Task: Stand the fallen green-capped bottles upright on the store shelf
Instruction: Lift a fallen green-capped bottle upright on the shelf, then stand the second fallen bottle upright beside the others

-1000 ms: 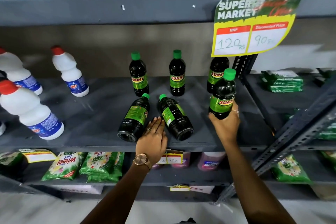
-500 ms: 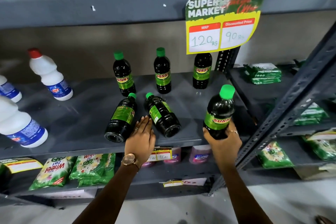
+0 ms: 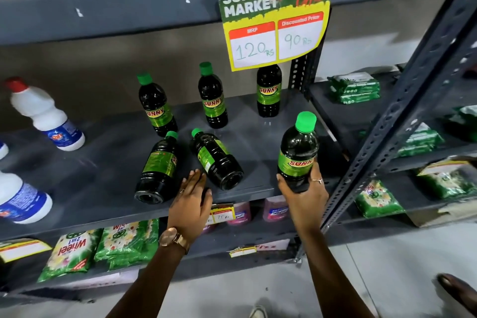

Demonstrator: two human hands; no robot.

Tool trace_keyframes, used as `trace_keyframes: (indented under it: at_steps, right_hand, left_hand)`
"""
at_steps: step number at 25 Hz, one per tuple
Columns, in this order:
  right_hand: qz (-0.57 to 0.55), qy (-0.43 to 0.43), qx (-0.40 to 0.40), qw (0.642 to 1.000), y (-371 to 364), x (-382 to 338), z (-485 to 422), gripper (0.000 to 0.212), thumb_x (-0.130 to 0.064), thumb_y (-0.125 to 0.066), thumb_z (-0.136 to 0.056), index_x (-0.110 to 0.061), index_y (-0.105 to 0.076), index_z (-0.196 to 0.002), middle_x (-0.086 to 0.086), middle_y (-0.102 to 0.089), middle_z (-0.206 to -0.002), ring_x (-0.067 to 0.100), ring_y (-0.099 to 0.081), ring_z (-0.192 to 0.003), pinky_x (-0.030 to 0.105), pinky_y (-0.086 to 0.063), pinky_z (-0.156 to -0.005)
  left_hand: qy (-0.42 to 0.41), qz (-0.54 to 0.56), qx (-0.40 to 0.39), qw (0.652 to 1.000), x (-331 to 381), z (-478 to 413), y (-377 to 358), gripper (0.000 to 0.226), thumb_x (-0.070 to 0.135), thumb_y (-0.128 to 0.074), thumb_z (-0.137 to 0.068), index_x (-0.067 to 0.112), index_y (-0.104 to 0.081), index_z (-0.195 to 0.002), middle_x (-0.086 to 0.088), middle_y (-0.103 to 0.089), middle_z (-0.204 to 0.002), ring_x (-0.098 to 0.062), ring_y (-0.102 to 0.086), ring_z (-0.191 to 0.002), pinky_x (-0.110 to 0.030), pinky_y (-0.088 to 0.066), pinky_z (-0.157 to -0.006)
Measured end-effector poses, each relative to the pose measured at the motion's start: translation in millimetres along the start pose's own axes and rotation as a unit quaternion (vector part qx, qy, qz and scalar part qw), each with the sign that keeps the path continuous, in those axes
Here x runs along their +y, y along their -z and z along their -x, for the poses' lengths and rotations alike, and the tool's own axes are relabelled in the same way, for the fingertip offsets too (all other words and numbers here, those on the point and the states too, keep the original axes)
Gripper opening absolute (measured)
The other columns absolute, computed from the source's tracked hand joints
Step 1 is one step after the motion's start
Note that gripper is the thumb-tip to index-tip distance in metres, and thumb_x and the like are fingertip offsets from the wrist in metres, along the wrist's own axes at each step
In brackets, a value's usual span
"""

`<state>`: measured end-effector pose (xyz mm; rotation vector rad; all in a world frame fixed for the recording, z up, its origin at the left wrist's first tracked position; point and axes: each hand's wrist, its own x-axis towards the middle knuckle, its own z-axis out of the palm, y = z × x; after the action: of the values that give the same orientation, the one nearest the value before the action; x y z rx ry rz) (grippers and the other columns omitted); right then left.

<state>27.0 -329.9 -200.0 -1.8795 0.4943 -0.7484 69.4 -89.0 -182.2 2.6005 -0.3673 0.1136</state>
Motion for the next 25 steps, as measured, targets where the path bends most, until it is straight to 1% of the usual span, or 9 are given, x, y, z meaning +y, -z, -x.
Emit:
trace_keyframes:
  at_steps: [3, 6, 9, 11, 14, 18, 22, 24, 25]
  right_hand:
    - [-0.001, 0.000, 0.000, 1.000, -2.2, -1.2, 1.0, 0.089, -0.030, -0.083, -0.072, -0.012, -0.039, -0.147, 0.012, -0.061, -0.131, 0.023, -0.057, -0.121, 0.021, -0.040, -0.100]
    - [-0.008, 0.004, 0.008, 1.000, -3.7, -2.2, -1.0, 0.089, -0.027, -0.083, -0.073, -0.011, -0.038, -0.148, 0.014, -0.061, -0.130, 0.024, -0.057, -0.120, 0.012, -0.037, -0.098]
    - [0.003, 0.010, 0.004, 1.000, -4.9, -1.8, -1.8, 0.088, -0.025, -0.082, -0.074, -0.009, -0.037, -0.147, 0.013, -0.062, -0.130, 0.025, -0.059, -0.119, 0.028, -0.046, -0.102]
    - [0.012, 0.010, 0.007, 1.000, -7.7, -3.0, -1.5, 0.088, -0.022, -0.082, -0.074, -0.007, -0.036, -0.148, 0.014, -0.062, -0.130, 0.026, -0.060, -0.119, 0.026, -0.046, -0.100]
    - [0.044, 0.009, 0.012, 0.999, -9.4, -5.9, -3.9, 0.091, -0.021, -0.082, -0.074, -0.005, -0.033, -0.149, 0.017, -0.062, -0.130, 0.029, -0.059, -0.119, 0.031, -0.046, -0.100]
    - [0.027, -0.007, -0.006, 1.000, -10.4, -9.0, -6.5, 0.093, -0.013, -0.080, -0.076, -0.005, -0.026, -0.151, 0.017, -0.059, -0.134, 0.028, -0.057, -0.121, 0.033, -0.043, -0.103]
    - [0.021, -0.026, -0.018, 0.999, -14.3, -13.6, -4.0, 0.098, -0.016, -0.079, -0.078, -0.004, -0.016, -0.153, 0.018, -0.050, -0.144, 0.031, -0.048, -0.132, 0.044, -0.037, -0.110]
    - [0.005, -0.047, 0.054, 0.997, -18.8, -23.6, 15.2, 0.104, -0.030, -0.078, -0.079, -0.004, -0.011, -0.154, 0.019, -0.035, -0.154, 0.030, -0.035, -0.142, 0.045, -0.028, -0.117]
    - [0.006, -0.034, 0.111, 0.993, -26.3, -31.5, 33.5, 0.097, -0.036, -0.074, -0.081, 0.000, -0.018, -0.152, 0.023, -0.034, -0.153, 0.034, -0.034, -0.142, 0.047, -0.027, -0.117]
  left_hand:
    - [0.025, 0.038, -0.023, 0.999, 0.1, 9.0, 6.6, 0.051, 0.030, -0.045, -0.095, 0.013, -0.034, -0.142, -0.007, -0.028, -0.155, -0.025, -0.018, -0.145, -0.037, -0.021, -0.117]
    - [0.005, 0.067, -0.021, 0.998, -1.0, 25.9, 12.8, 0.053, 0.031, -0.050, -0.093, 0.019, -0.035, -0.142, -0.005, -0.036, -0.152, -0.022, -0.028, -0.142, -0.031, -0.025, -0.113]
    - [-0.026, 0.094, -0.016, 0.995, -7.0, 45.2, 21.0, 0.053, 0.031, -0.054, -0.091, 0.025, -0.036, -0.141, 0.000, -0.040, -0.149, -0.019, -0.037, -0.138, -0.038, -0.040, -0.109]
    - [-0.049, 0.106, -0.006, 0.993, -14.7, 53.3, 29.8, 0.053, 0.033, -0.053, -0.090, 0.030, -0.037, -0.140, 0.009, -0.040, -0.147, -0.015, -0.041, -0.135, -0.039, -0.046, -0.104]
    - [-0.088, 0.134, 0.023, 0.987, -28.0, 56.3, 49.8, 0.052, 0.035, -0.052, -0.087, 0.032, -0.040, -0.137, 0.015, -0.039, -0.142, -0.007, -0.040, -0.134, -0.027, -0.038, -0.109]
    - [-0.120, 0.149, 0.108, 0.976, -50.7, 42.0, 83.2, 0.045, 0.033, -0.051, -0.088, 0.021, -0.050, -0.131, 0.001, -0.054, -0.133, -0.009, -0.049, -0.124, -0.011, -0.032, -0.106]
    - [-0.096, 0.144, 0.115, 0.978, -88.9, 18.2, 103.0, 0.044, 0.033, -0.052, -0.087, 0.025, -0.049, -0.130, -0.007, -0.058, -0.132, -0.019, -0.051, -0.124, -0.032, -0.039, -0.107]
    - [-0.081, 0.133, 0.090, 0.984, -107.8, 7.6, 104.2, 0.047, 0.033, -0.051, -0.087, 0.025, -0.045, -0.132, -0.007, -0.056, -0.133, -0.020, -0.049, -0.125, -0.035, -0.039, -0.106]
    - [-0.076, 0.125, 0.079, 0.986, -117.2, 2.2, 104.4, 0.047, 0.033, -0.050, -0.087, 0.024, -0.044, -0.133, -0.007, -0.055, -0.133, -0.020, -0.049, -0.125, -0.034, -0.038, -0.105]
